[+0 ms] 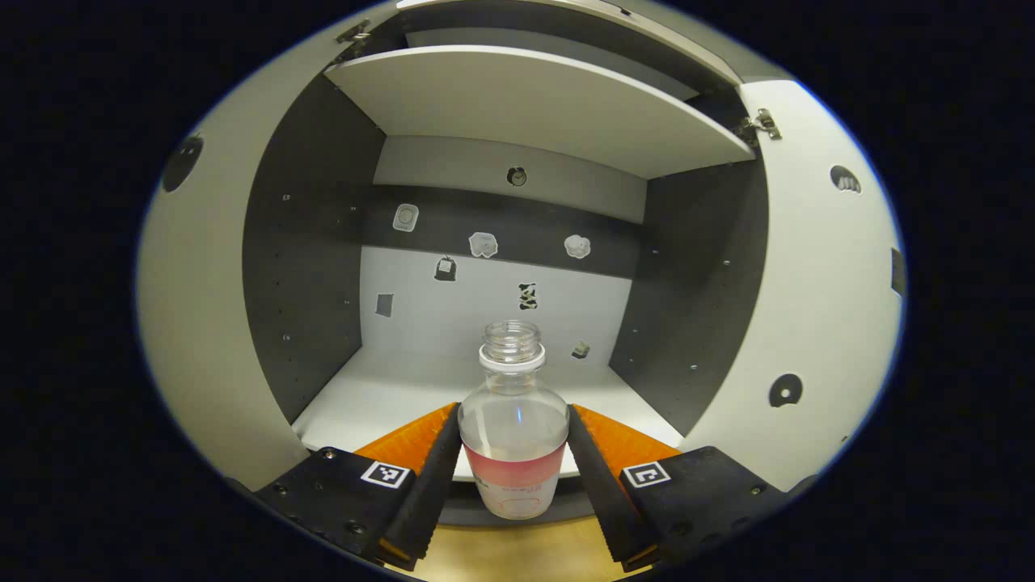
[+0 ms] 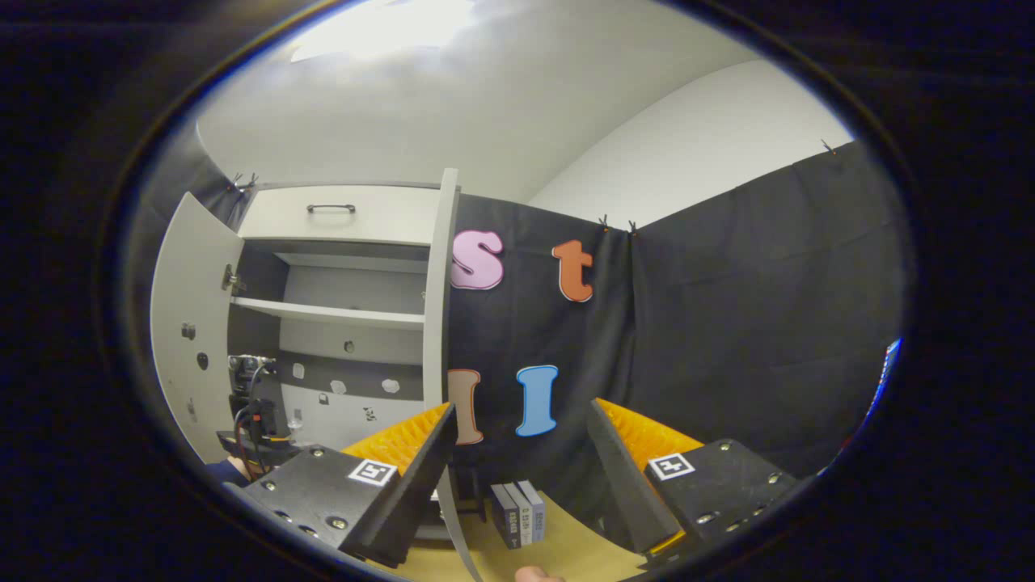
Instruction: Grasp the bottle in the cabinet with the left hand and place it on the coaster, then close the right door with the right hand and the left door with the left hand.
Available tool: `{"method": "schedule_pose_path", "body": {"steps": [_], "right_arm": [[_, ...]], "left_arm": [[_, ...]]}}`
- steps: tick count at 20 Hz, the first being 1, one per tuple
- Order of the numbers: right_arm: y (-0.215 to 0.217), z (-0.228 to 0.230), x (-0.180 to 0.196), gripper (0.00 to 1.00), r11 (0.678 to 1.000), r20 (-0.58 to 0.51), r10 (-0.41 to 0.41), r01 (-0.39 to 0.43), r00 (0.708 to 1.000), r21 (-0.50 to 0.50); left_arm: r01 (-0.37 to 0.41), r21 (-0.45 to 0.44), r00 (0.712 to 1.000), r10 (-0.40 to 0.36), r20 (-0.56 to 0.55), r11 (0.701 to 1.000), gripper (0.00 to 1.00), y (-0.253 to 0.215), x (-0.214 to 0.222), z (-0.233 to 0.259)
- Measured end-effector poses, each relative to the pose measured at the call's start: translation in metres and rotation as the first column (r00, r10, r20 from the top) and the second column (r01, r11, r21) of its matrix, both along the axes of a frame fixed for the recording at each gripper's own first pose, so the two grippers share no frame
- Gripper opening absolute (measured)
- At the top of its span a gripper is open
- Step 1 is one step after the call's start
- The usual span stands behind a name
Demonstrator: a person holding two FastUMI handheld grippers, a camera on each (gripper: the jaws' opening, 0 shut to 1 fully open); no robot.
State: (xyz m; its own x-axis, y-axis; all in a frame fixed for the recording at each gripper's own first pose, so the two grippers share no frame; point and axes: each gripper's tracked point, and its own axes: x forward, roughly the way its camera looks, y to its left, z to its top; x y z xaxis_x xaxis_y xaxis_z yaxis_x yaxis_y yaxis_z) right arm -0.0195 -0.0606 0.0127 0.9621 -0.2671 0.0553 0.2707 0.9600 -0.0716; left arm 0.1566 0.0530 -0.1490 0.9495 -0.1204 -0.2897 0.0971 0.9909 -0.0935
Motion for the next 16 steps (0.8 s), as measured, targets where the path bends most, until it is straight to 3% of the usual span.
{"method": "schedule_pose_path", "body": {"steps": [3,4,5,8,16], "right_arm": [[0.006,0.002,-0.004,0.97,0.999,0.006,0.049,-0.049,0.999,-0.003],[0.008,0.001,-0.005,0.93,0.998,0.005,0.065,-0.065,0.998,-0.003],[0.011,0.001,-0.006,0.97,0.997,0.002,0.082,-0.082,0.997,-0.002],[0.018,0.000,-0.006,0.97,0.991,0.001,0.131,-0.131,0.991,0.002],[0.030,0.000,0.002,0.97,0.974,0.000,0.224,-0.224,0.975,0.018]], "left_arm": [[0.028,0.003,1.000,-0.028,0.005,1.000,0.81,0.006,-0.036,-0.006],[0.033,0.011,0.999,-0.033,0.002,0.999,0.81,0.008,-0.048,-0.010],[0.041,0.010,0.999,-0.041,-0.008,0.999,0.81,0.009,-0.061,-0.016],[0.072,-0.030,0.996,-0.073,-0.042,0.997,0.81,0.007,-0.099,-0.038],[0.093,-0.058,0.983,-0.101,-0.151,0.994,0.81,0.009,-0.172,-0.129]]}}
